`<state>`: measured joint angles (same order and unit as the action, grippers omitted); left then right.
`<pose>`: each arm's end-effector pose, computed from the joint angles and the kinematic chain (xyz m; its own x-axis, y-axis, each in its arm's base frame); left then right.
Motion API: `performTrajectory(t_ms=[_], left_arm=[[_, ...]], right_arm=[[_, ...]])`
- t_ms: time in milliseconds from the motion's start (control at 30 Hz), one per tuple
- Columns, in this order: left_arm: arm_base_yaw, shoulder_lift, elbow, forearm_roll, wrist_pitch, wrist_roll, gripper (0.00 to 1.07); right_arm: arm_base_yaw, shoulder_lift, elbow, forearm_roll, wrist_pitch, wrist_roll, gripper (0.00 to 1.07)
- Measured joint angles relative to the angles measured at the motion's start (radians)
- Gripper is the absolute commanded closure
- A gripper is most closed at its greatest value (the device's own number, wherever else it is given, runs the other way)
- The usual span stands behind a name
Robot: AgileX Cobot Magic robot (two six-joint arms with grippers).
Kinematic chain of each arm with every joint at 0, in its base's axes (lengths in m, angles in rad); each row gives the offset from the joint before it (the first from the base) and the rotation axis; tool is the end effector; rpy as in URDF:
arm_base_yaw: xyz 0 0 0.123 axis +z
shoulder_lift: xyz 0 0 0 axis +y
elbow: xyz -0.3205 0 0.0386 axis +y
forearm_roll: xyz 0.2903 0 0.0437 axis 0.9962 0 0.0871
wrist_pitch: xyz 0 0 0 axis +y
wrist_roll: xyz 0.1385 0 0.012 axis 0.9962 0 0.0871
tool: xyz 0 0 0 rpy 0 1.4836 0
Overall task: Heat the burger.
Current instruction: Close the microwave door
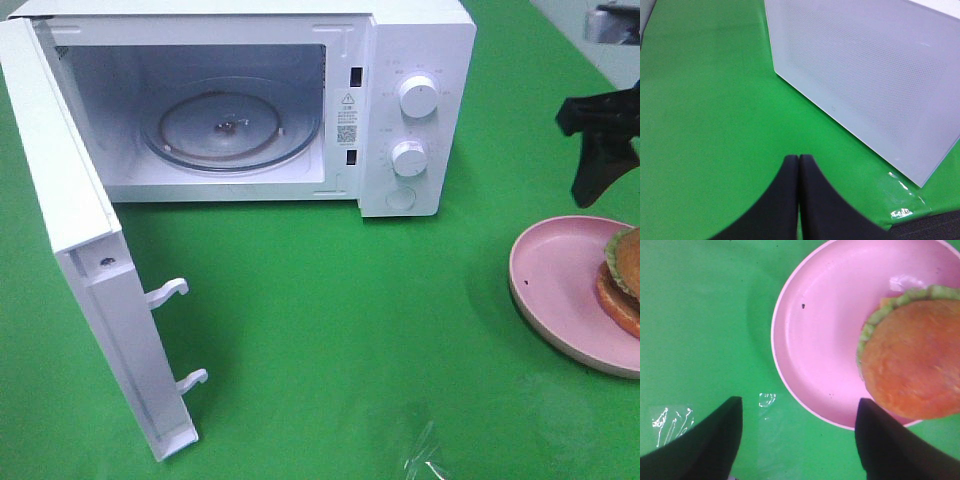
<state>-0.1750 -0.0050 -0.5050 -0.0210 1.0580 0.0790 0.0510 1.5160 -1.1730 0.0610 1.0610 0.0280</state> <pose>0.0348 -0.0087 0.2780 -0.4237 0.1446 -0.8942 0.2198 0.9741 0.0534 0.3431 0.0249 0.2543 -0.9686 0.0083 -0.2486 -0.0084 0.9978 0.0660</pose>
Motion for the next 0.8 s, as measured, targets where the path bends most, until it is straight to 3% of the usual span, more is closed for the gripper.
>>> performTrajectory(t_ms=[167, 600, 700, 800], left_arm=[[0.000, 0.000, 0.000, 0.000, 0.000, 0.000, 1.07], [0.000, 0.000, 0.000, 0.000, 0.000, 0.000, 1.07], [0.000, 0.000, 0.000, 0.000, 0.000, 0.000, 1.07], [0.000, 0.000, 0.000, 0.000, 0.000, 0.000, 1.07]], right_arm=[[-0.046, -0.141, 0.000, -0.006, 0.073, -0.011, 0.44], [-0.048, -0.447, 0.000, -0.004, 0.150, -0.007, 0.44], [-0.048, -0.566, 0.042, -0.004, 0.152, -0.007, 0.44], [-0.048, -0.686, 0.148, -0.004, 0.156, -0.007, 0.44]])
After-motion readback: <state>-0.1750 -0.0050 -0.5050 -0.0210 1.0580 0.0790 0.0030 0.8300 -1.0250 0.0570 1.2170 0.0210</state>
